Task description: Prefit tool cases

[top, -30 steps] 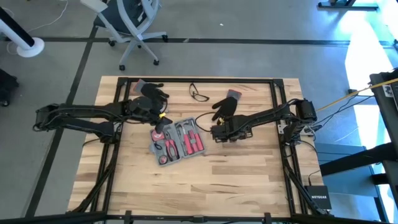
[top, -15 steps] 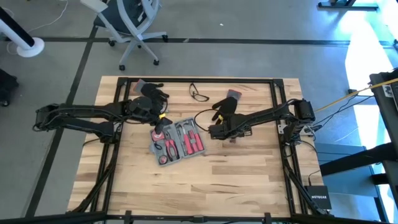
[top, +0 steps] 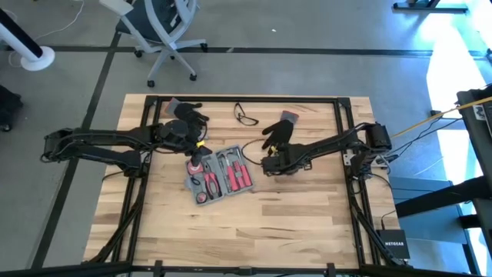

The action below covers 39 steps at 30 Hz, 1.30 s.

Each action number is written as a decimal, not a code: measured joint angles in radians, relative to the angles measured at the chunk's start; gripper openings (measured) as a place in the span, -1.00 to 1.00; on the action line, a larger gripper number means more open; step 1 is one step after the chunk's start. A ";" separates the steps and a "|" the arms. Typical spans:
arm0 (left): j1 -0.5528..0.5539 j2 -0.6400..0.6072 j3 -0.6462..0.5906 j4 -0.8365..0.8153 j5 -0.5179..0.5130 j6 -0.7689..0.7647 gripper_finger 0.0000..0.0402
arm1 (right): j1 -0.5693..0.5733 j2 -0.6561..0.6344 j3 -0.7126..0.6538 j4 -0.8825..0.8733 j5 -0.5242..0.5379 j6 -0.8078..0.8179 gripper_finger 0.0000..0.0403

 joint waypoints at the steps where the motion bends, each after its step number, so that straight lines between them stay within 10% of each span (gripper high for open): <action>1: 0.000 0.000 0.000 0.000 0.000 0.000 -1.00 | -0.002 -0.017 0.003 0.007 0.020 0.000 -1.00; 39: 0.004 0.000 0.000 -0.021 -0.021 -0.061 -1.00 | -0.033 -0.050 -0.143 0.117 -0.021 -0.032 -1.00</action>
